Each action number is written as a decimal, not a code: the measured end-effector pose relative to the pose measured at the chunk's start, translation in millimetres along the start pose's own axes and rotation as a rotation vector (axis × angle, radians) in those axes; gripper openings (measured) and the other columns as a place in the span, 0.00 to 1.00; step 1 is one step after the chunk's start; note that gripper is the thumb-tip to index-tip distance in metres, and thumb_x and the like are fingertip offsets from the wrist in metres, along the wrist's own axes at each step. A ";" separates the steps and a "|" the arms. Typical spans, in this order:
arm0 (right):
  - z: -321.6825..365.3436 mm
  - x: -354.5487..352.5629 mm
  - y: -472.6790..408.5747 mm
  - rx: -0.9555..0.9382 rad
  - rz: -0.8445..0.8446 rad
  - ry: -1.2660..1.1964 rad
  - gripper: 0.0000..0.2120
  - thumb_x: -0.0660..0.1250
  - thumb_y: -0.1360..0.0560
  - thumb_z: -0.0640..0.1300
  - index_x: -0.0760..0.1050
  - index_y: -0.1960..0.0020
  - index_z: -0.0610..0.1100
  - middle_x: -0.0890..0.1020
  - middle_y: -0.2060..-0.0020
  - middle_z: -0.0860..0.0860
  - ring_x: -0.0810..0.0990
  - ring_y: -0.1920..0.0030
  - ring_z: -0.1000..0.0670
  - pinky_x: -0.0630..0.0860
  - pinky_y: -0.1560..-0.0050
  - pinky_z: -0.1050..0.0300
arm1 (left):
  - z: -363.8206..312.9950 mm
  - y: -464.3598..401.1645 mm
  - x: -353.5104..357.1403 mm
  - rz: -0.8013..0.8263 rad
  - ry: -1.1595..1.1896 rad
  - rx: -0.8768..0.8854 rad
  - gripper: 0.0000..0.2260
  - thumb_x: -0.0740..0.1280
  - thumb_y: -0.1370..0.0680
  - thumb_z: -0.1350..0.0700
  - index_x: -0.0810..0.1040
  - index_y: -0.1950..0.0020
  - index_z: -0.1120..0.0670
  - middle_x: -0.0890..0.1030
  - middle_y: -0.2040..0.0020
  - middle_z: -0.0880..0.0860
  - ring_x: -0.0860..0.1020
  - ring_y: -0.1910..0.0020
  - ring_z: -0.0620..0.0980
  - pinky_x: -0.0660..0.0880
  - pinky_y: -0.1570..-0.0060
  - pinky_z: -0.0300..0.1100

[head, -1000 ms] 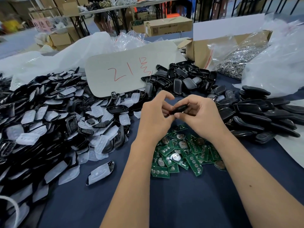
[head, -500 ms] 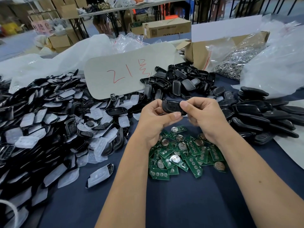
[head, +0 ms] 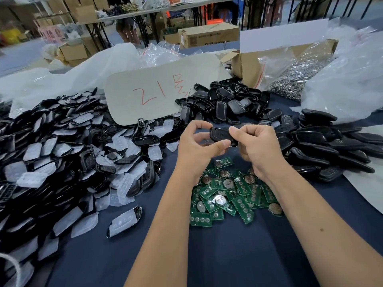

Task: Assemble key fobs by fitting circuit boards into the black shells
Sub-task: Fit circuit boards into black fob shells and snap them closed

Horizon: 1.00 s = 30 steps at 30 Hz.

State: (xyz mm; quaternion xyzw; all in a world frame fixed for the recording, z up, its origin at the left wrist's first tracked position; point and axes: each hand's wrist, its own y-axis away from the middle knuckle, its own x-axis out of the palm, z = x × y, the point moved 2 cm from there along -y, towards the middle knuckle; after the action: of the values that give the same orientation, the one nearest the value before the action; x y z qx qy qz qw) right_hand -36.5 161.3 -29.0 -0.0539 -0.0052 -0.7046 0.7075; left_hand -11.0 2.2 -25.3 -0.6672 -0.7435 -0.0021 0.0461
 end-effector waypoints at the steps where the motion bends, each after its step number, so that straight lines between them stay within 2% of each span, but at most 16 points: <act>1: -0.2 -0.3 -0.2 -0.020 -0.015 0.041 0.23 0.73 0.21 0.43 0.74 0.74 0.47 0.66 0.77 0.49 0.59 0.77 0.52 0.58 0.75 0.63 | 0.1 -0.3 -0.9 -0.009 -0.062 0.029 0.21 0.81 0.30 0.64 0.75 0.43 0.53 0.85 0.49 0.60 0.87 0.55 0.56 0.85 0.55 0.51; 5: -0.1 -0.2 0.6 -0.105 -0.009 0.166 0.19 0.75 0.22 0.45 0.76 0.71 0.46 0.69 0.77 0.51 0.63 0.75 0.53 0.61 0.70 0.60 | -0.4 -0.1 -3.5 -0.044 -0.236 0.094 0.21 0.82 0.31 0.61 0.74 0.47 0.49 0.83 0.46 0.55 0.87 0.58 0.49 0.84 0.58 0.45; 8: 6.1 0.8 3.6 -0.190 -0.006 0.266 0.15 0.75 0.23 0.45 0.80 0.67 0.45 0.75 0.74 0.51 0.69 0.72 0.54 0.67 0.67 0.57 | 0.2 0.8 -3.7 -0.047 -0.273 0.096 0.22 0.82 0.31 0.61 0.71 0.50 0.50 0.83 0.46 0.56 0.87 0.58 0.52 0.83 0.57 0.54; 10: 10.6 1.2 5.7 -0.229 -0.021 0.314 0.14 0.75 0.23 0.46 0.81 0.66 0.45 0.76 0.73 0.48 0.70 0.70 0.53 0.68 0.66 0.56 | -0.8 1.9 -2.8 -0.065 -0.284 0.091 0.22 0.83 0.31 0.60 0.71 0.50 0.52 0.84 0.48 0.54 0.87 0.59 0.52 0.82 0.58 0.54; 12: 15.5 0.0 8.3 -0.245 -0.056 0.348 0.14 0.75 0.22 0.48 0.80 0.65 0.45 0.77 0.73 0.48 0.70 0.70 0.54 0.69 0.66 0.57 | -2.9 2.6 1.5 -0.096 -0.293 0.092 0.22 0.84 0.32 0.58 0.72 0.52 0.53 0.82 0.54 0.51 0.83 0.64 0.45 0.79 0.64 0.44; 13: 18.8 -2.9 9.9 -0.250 -0.081 0.364 0.14 0.74 0.22 0.49 0.80 0.65 0.46 0.75 0.74 0.52 0.70 0.71 0.55 0.68 0.66 0.60 | -4.7 3.2 6.3 -0.108 -0.290 0.095 0.22 0.85 0.33 0.57 0.72 0.52 0.53 0.80 0.56 0.49 0.80 0.67 0.41 0.76 0.67 0.38; 15: 25.2 -10.3 11.3 -0.260 -0.134 0.411 0.15 0.73 0.22 0.50 0.79 0.66 0.47 0.73 0.76 0.56 0.68 0.72 0.56 0.66 0.68 0.64 | -8.6 2.6 17.1 -0.137 -0.278 0.096 0.22 0.85 0.34 0.54 0.74 0.53 0.52 0.79 0.58 0.46 0.77 0.68 0.36 0.73 0.67 0.31; 18: 34.7 -36.0 11.9 -0.254 -0.261 0.498 0.16 0.73 0.22 0.53 0.80 0.66 0.48 0.79 0.74 0.53 0.75 0.71 0.53 0.71 0.66 0.58 | -14.3 -2.1 47.8 -0.120 -0.280 0.088 0.21 0.85 0.34 0.52 0.78 0.50 0.50 0.82 0.53 0.46 0.80 0.61 0.34 0.78 0.61 0.32; 20: 40.0 -57.4 9.6 -0.210 -0.373 0.516 0.15 0.73 0.24 0.55 0.81 0.67 0.49 0.81 0.73 0.54 0.79 0.69 0.53 0.76 0.61 0.54 | -17.7 -6.3 73.1 -0.089 -0.285 0.071 0.20 0.85 0.33 0.53 0.80 0.47 0.50 0.83 0.52 0.46 0.82 0.55 0.39 0.82 0.52 0.40; 22: 45.0 -83.2 6.4 -0.134 -0.469 0.488 0.13 0.72 0.26 0.55 0.81 0.65 0.50 0.82 0.73 0.55 0.82 0.68 0.50 0.82 0.56 0.47 | -22.9 -10.4 103.3 -0.037 -0.323 0.068 0.19 0.83 0.31 0.54 0.82 0.44 0.52 0.84 0.51 0.47 0.83 0.51 0.44 0.82 0.46 0.45; 25: 53.0 -118.9 3.9 -0.049 -0.513 0.479 0.10 0.72 0.26 0.55 0.82 0.62 0.51 0.85 0.67 0.50 0.86 0.64 0.45 0.84 0.50 0.39 | -30.8 -14.9 142.1 0.040 -0.368 0.087 0.18 0.79 0.27 0.56 0.84 0.37 0.55 0.85 0.46 0.49 0.83 0.48 0.44 0.80 0.40 0.43; 29: 60.7 -150.1 4.4 -0.034 -0.499 0.587 0.01 0.71 0.24 0.47 0.82 0.54 0.51 0.87 0.59 0.47 0.88 0.62 0.44 0.85 0.50 0.41 | -35.3 -17.2 164.9 0.109 -0.399 0.102 0.21 0.76 0.24 0.58 0.80 0.32 0.53 0.84 0.42 0.49 0.82 0.45 0.44 0.77 0.40 0.39; 30: 62.4 -153.7 4.7 -0.028 -0.505 0.623 0.03 0.71 0.23 0.45 0.83 0.51 0.49 0.87 0.58 0.46 0.88 0.61 0.44 0.85 0.49 0.42 | -34.4 -17.5 165.8 0.112 -0.419 0.109 0.20 0.76 0.24 0.58 0.80 0.32 0.52 0.84 0.42 0.49 0.82 0.46 0.44 0.77 0.40 0.39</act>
State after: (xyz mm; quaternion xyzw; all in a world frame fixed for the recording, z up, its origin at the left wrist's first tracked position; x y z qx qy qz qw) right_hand -28.5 319.6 19.9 0.1558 0.2061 -0.8390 0.4789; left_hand -43.6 162.5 21.8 -0.6898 -0.6976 0.1791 -0.0736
